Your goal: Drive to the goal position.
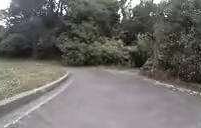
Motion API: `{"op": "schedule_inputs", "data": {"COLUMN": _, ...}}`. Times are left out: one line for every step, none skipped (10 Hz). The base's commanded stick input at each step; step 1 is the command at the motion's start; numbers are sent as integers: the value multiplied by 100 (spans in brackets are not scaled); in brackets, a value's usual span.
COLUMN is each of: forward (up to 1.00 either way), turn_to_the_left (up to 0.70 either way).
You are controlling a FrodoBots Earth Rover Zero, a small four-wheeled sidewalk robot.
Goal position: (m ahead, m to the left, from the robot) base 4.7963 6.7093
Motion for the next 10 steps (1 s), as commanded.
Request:
{"op": "schedule_inputs", "data": {"forward": 100, "turn_to_the_left": 0}}
{"op": "schedule_inputs", "data": {"forward": 100, "turn_to_the_left": 0}}
{"op": "schedule_inputs", "data": {"forward": 100, "turn_to_the_left": 0}}
{"op": "schedule_inputs", "data": {"forward": 100, "turn_to_the_left": 0}}
{"op": "schedule_inputs", "data": {"forward": 100, "turn_to_the_left": 0}}
{"op": "schedule_inputs", "data": {"forward": 100, "turn_to_the_left": 7}}
{"op": "schedule_inputs", "data": {"forward": 100, "turn_to_the_left": 19}}
{"op": "schedule_inputs", "data": {"forward": 100, "turn_to_the_left": 34}}
{"op": "schedule_inputs", "data": {"forward": 100, "turn_to_the_left": 13}}
{"op": "schedule_inputs", "data": {"forward": 100, "turn_to_the_left": 0}}
